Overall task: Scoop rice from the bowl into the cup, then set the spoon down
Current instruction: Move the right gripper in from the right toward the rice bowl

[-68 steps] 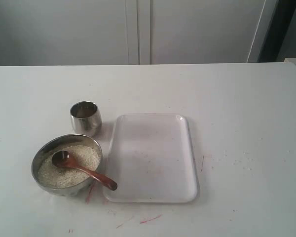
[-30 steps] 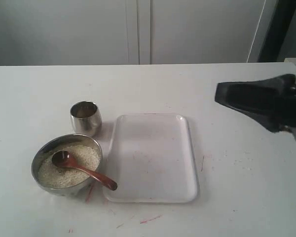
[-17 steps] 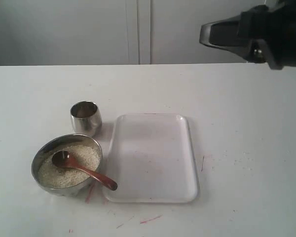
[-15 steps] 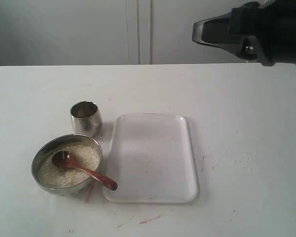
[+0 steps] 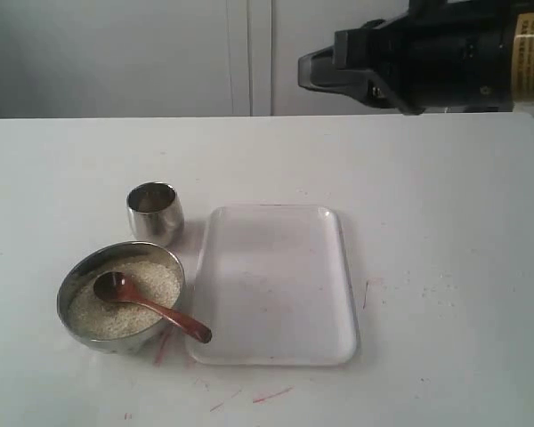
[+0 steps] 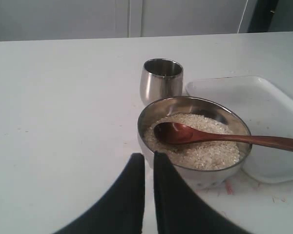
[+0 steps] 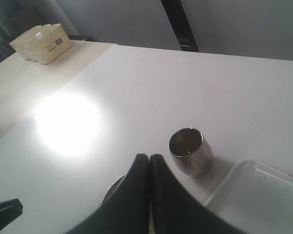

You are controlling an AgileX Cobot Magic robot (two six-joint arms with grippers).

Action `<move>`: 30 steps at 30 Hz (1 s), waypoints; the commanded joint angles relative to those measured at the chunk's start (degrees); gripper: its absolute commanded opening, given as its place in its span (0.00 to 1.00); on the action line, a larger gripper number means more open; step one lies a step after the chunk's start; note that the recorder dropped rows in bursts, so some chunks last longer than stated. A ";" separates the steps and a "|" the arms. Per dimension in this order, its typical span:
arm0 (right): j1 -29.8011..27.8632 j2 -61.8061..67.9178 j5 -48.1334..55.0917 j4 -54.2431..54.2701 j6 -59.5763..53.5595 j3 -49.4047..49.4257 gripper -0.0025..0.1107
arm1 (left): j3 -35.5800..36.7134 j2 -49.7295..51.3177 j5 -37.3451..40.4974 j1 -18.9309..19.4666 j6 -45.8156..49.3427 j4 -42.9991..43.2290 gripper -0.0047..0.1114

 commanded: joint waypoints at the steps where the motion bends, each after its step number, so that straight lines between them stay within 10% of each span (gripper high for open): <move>1: 0.22 0.05 -0.19 0.35 -1.92 2.11 0.02 | -0.36 0.41 -0.15 -0.32 0.01 -0.57 0.16; 30: 1.67 2.68 23.26 0.35 -18.06 5.61 0.02 | -0.36 0.41 -0.15 -0.32 0.01 -0.57 0.16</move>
